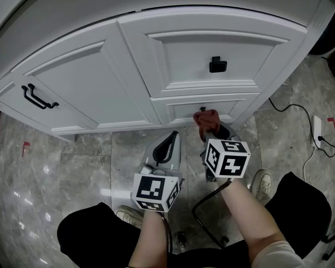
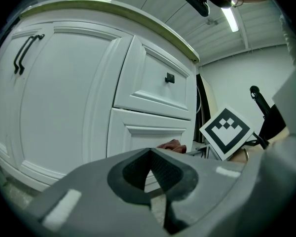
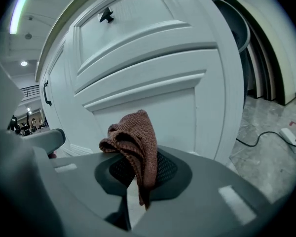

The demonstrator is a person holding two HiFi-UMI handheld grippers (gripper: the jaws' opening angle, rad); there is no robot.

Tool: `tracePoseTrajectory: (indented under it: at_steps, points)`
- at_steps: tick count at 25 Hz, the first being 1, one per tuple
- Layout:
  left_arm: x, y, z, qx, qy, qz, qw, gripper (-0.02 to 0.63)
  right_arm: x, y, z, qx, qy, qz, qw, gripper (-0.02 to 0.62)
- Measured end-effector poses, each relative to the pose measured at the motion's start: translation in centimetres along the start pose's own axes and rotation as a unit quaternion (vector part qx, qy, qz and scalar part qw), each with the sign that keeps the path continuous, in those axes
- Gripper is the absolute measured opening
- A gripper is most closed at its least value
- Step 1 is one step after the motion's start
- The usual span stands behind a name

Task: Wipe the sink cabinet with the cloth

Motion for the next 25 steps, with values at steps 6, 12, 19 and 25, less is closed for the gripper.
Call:
tracePoseTrajectory:
  at_steps: [6, 12, 19, 25]
  points:
    - [-0.6, 0.4, -0.3, -0.004, 0.003, 0.009, 0.9999, 0.001, 0.4, 0.6, -1.4, -0.008, 0.014, -0.003, 1.0, 0.075]
    - [-1.3, 0.9, -0.4, -0.006, 0.003, 0.018, 0.9998, 0.001, 0.5, 1.5, -2.3, -0.01, 0.029, -0.006, 1.0, 0.075]
    - [-1.4, 1.8, -0.9, -0.011, 0.002, 0.02, 0.9997, 0.001, 0.9, 1.2, -2.9, -0.006, 0.035, -0.007, 0.999, 0.076]
    - [-1.5, 2.7, -2.3, -0.024, 0.004, 0.022, 0.9995, 0.001, 1.5, 0.3, -4.6, -0.018, 0.04, -0.011, 0.999, 0.077]
Point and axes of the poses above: the fingertips, and each gripper's own axes: y forward along the fingers, z to its left, x out of its top, the point moved 6 cm from there along -y, backward along the fingers, and after that the axes turned 1 degree about x, right-handed, at the moved point
